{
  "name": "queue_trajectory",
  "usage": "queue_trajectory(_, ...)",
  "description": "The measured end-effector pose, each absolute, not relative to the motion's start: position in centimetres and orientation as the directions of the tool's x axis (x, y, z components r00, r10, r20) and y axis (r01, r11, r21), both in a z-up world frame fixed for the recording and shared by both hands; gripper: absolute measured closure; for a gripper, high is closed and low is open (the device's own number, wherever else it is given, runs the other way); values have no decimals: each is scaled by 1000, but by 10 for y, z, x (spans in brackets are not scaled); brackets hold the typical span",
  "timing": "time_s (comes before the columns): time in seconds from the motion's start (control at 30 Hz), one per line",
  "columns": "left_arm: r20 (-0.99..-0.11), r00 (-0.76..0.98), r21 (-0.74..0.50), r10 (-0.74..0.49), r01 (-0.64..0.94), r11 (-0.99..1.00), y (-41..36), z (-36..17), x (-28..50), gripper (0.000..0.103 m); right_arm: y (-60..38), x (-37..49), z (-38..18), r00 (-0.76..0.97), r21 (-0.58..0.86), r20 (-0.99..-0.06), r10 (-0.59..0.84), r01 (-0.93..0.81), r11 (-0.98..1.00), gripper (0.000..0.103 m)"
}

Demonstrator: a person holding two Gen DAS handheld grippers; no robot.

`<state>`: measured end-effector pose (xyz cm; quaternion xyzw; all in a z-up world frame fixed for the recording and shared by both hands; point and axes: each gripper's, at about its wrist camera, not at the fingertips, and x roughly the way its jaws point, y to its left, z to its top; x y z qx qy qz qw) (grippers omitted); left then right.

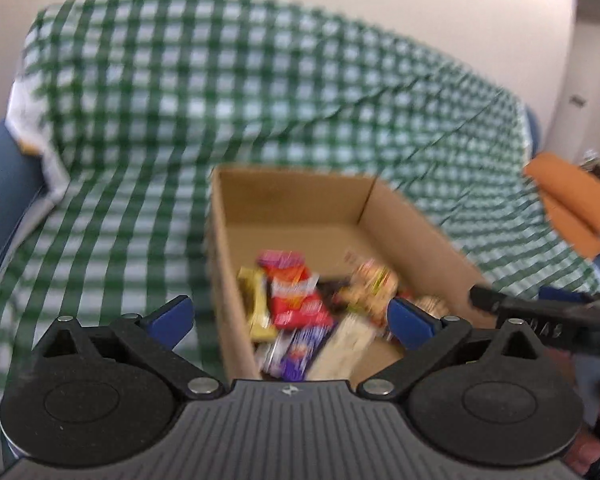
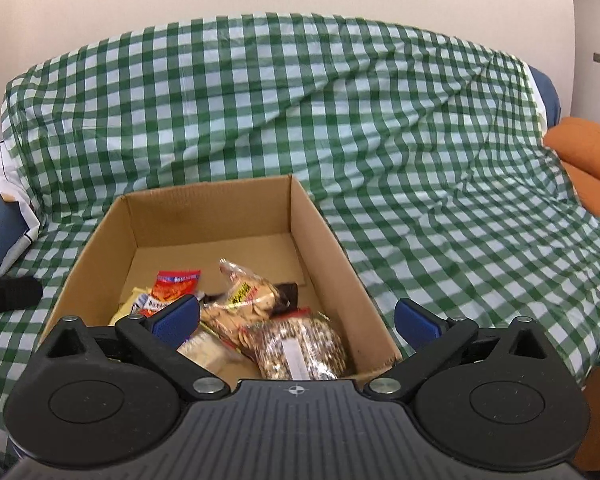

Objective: Organize snacks

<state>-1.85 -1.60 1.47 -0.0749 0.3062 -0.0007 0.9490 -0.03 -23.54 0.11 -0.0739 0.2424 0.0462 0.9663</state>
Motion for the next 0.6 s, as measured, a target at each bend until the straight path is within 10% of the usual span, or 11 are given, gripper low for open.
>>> queue_trajectory(0.6,-703,710,-171,-44,-109,979,-12,-10,2,0,-217,20,-14,827,-167,-561,45,-166,972,1)
